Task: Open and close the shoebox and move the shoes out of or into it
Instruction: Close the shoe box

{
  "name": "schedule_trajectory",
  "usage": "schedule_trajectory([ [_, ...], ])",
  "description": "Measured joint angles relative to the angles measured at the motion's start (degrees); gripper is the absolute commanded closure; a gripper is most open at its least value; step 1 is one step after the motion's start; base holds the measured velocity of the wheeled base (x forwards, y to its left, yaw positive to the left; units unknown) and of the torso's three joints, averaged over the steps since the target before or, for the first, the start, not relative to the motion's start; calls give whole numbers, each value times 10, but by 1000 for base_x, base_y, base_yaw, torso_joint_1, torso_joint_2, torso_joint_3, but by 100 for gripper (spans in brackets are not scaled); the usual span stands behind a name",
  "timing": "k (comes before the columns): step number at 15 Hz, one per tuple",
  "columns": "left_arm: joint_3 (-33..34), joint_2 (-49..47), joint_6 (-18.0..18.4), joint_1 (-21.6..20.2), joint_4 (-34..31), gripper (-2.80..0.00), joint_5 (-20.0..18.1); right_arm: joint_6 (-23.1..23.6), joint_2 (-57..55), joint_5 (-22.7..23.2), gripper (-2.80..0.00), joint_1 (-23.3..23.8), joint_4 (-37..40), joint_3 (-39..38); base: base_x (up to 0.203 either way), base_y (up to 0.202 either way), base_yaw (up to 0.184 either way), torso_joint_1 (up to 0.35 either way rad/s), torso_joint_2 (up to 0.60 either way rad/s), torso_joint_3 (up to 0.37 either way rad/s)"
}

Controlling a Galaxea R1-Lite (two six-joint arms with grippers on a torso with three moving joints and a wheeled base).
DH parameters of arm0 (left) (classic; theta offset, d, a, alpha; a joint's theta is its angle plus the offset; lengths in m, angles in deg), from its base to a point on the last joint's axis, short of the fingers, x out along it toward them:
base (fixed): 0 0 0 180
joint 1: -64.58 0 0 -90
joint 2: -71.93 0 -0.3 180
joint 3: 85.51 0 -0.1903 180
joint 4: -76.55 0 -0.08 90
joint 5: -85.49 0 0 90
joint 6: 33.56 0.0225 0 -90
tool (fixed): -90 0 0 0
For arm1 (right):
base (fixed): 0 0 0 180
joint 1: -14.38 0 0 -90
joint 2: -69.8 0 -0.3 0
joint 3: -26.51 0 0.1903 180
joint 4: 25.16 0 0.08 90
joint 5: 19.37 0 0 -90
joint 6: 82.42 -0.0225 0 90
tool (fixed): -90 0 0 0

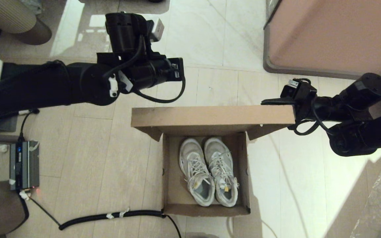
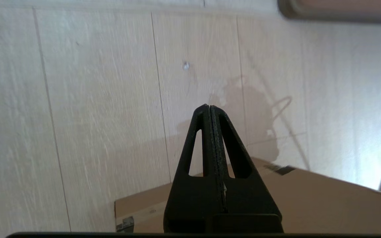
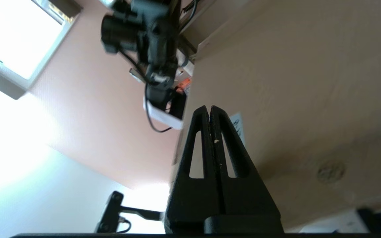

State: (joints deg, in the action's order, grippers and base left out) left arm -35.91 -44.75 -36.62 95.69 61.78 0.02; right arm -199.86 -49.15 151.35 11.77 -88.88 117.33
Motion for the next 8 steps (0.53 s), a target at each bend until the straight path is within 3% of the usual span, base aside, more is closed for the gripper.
schedule_trajectory([
  [4,32,7,1,2,-21,0,1,3,43,-1,0,0,-1,-75,0,0,0,0,0,0],
  [8,188,71,17,11,-39,0,2,18,82,-12,0,0,-1,-131,0,0,0,0,0,0],
])
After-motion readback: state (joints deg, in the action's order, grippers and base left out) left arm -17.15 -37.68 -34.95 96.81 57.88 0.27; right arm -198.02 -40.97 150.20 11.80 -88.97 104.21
